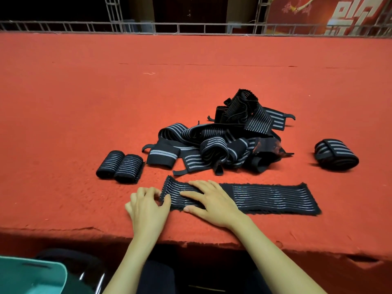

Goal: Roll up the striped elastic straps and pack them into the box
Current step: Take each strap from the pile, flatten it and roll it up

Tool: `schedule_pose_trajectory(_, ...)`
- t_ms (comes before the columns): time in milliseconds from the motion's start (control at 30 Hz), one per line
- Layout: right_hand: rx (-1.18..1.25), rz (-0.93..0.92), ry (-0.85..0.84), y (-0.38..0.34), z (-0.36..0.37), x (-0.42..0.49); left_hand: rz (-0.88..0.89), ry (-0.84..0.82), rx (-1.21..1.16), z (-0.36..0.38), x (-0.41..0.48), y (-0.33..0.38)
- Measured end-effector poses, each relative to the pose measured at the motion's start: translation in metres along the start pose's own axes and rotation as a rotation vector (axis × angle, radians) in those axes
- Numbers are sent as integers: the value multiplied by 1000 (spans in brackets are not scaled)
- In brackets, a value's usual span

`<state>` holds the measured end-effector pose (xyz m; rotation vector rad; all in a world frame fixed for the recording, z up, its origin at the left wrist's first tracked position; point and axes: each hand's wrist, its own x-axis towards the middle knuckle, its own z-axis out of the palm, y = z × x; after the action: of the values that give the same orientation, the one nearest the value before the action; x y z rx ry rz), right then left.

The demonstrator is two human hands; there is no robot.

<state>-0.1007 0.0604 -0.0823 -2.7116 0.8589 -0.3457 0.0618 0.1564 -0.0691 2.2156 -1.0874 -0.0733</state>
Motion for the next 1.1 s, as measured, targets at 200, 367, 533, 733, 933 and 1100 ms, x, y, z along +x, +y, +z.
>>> schedule_pose_trajectory(200,22,25,24,-1,1,0,157,96,-163,1,-9,1)
schedule_pose_trajectory(367,26,23,36,-1,1,-1,305,48,-147,5,-11,-5)
schedule_pose_trajectory(533,35,29,54,0,2,-1,302,-46,-119,11,-13,3)
schedule_pose_trajectory(733,31,64,-41,12,-12,-11,261,-135,-98,9,-2,8)
schedule_pose_trajectory(933,15,151,19,46,-23,-45,199,-146,-84,9,-5,12)
schedule_pose_trajectory(1100,30,162,76,47,-17,-50,157,-143,-164,8,-4,22)
